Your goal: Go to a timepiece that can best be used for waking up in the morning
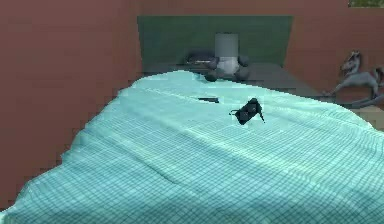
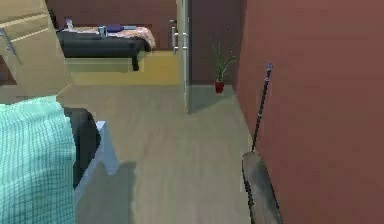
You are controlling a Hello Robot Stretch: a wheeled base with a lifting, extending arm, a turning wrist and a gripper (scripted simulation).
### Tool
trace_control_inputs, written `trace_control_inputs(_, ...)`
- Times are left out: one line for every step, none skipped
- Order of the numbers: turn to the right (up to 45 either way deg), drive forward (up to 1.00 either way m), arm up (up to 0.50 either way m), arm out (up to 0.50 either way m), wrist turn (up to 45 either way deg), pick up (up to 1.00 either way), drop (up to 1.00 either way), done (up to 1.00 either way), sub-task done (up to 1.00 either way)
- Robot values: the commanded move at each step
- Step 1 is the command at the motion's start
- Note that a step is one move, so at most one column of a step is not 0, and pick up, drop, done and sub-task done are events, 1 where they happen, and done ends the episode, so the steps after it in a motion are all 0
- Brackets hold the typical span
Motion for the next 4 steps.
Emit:
trace_control_inputs(45.0,0.00,0.00,0.00,0.0,0.00,0.00,0.00,0.00)
trace_control_inputs(33.0,0.00,0.00,0.00,0.0,0.00,0.00,0.00,0.00)
trace_control_inputs(0.0,1.00,0.00,0.00,0.0,0.00,0.00,0.00,0.00)
trace_control_inputs(6.0,0.00,0.00,0.00,0.0,0.00,0.00,0.00,0.00)
